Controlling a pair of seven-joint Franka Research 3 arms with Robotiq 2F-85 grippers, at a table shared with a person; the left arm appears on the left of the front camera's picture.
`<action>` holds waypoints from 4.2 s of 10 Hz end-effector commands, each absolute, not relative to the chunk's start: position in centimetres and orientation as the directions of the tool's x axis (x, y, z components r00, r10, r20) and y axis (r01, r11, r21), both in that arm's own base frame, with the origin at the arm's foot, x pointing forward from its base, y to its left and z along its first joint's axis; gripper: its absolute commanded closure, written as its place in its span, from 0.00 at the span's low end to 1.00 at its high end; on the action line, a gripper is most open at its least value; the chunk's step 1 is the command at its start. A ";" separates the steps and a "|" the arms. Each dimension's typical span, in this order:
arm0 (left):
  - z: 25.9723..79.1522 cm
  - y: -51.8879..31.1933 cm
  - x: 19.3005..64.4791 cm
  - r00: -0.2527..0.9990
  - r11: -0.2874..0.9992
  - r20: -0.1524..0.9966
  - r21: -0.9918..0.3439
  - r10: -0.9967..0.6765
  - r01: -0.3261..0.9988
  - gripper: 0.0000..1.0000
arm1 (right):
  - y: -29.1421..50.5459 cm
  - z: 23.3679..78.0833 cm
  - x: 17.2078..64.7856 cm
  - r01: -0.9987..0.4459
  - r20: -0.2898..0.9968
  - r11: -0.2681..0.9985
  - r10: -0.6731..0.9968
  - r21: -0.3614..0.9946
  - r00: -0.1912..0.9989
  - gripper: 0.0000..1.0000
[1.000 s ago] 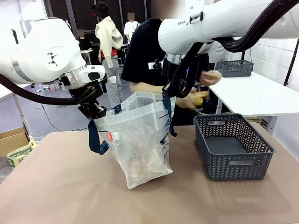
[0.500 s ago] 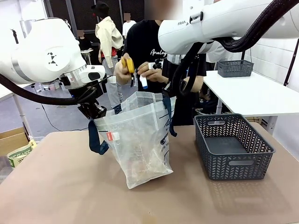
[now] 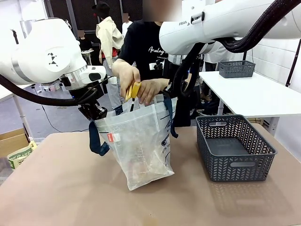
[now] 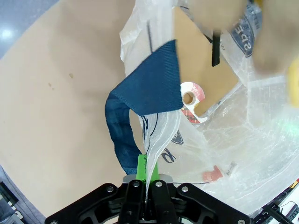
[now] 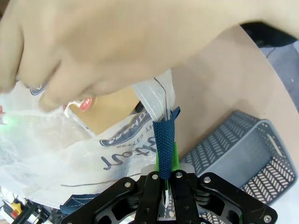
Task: Transfer purchased items from the store into the shopping bag.
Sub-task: Move the Reusable shopping bag to the right side of the table.
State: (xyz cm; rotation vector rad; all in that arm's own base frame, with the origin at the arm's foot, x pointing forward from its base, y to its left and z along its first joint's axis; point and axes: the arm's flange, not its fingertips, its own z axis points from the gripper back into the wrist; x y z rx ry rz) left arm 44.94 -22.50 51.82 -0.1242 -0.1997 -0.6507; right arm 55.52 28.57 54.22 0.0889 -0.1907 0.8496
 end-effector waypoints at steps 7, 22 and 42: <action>51.8 -22.4 44.9 0.777 0.789 0.222 -0.053 -0.589 0.613 1.00 | 28.4 54.3 55.5 -0.744 0.203 0.669 0.728 0.004 0.655 1.00; 51.8 -22.4 44.9 0.777 0.789 0.222 -0.053 -0.589 0.613 1.00 | 28.4 54.3 55.5 -0.744 0.203 0.669 0.728 0.004 0.655 1.00; 51.8 -22.4 44.9 0.777 0.789 0.222 -0.053 -0.589 0.613 1.00 | 28.4 54.3 55.5 -0.744 0.203 0.669 0.728 0.004 0.655 1.00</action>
